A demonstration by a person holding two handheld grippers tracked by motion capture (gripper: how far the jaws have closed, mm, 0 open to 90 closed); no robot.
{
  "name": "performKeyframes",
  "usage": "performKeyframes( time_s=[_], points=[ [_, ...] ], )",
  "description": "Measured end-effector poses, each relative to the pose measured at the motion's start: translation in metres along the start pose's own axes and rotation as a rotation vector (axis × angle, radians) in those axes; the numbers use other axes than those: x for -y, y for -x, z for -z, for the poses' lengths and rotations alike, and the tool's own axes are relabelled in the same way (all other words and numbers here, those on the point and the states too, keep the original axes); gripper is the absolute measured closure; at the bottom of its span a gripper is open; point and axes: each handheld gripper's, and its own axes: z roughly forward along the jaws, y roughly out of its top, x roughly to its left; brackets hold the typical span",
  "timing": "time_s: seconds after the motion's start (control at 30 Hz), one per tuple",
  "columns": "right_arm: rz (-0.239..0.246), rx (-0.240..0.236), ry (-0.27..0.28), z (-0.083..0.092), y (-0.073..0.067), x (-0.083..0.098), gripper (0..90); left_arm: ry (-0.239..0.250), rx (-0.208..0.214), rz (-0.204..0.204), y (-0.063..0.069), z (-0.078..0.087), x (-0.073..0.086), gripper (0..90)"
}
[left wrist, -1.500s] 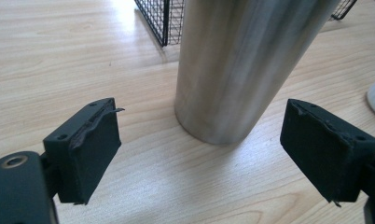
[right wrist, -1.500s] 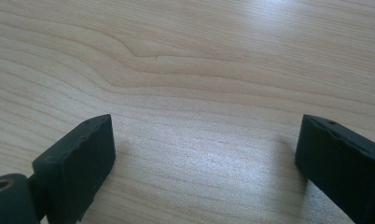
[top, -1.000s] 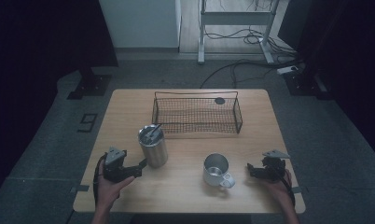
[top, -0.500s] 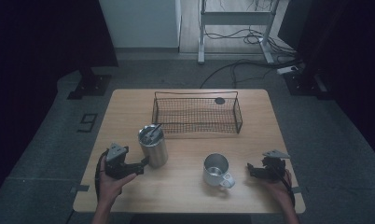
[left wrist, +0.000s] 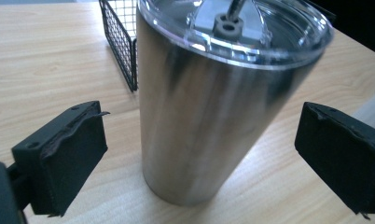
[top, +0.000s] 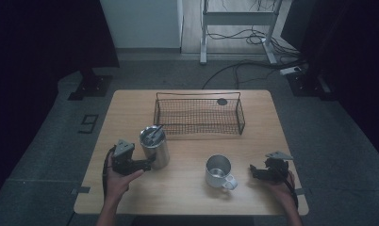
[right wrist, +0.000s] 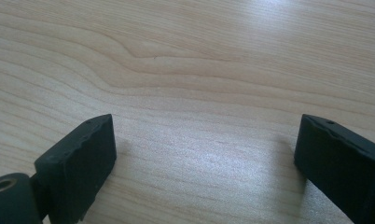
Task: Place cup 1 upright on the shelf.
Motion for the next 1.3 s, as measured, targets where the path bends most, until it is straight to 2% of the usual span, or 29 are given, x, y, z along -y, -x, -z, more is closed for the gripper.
performKeyframes(
  time_s=[0.07,0.23,0.37,0.57,0.63,0.77,0.9,0.97,1.3],
  points=[
    [-0.001,0.0,0.001,0.0,0.0,0.0,5.2,-0.002,0.011,-0.007,0.001,-0.002,-0.002,2.0],
    [-0.001,0.001,0.001,0.0,0.0,0.0,5.3,-0.007,-0.002,-0.009,0.004,-0.009,-0.007,2.0],
    [-0.001,0.003,0.001,0.0,0.0,0.0,5.4,0.005,0.002,-0.021,0.005,-0.014,-0.01,0.8],
    [-0.003,0.005,0.002,0.0,0.0,0.0,5.6,-0.006,0.008,-0.022,0.008,-0.024,-0.014,1.4],
    [-0.003,0.005,0.003,0.0,0.0,0.0,5.6,-0.009,-0.001,-0.026,0.009,-0.028,-0.016,1.4],
    [-0.004,0.006,0.001,0.0,0.0,0.0,5.7,0.005,0.002,-0.012,0.009,-0.033,-0.02,0.6],
    [-0.005,0.007,0.001,0.0,0.0,0.0,5.8,0.005,-0.008,-0.015,0.01,-0.038,-0.022,0.5],
    [-0.005,0.007,0.002,0.0,0.0,0.0,5.8,0.009,-0.002,-0.008,0.009,-0.04,-0.023,0.3],
    [-0.006,0.007,0.002,0.0,0.0,0.0,5.8,0.027,0.001,-0.033,0.007,-0.042,-0.021,1.6]
  ],
)
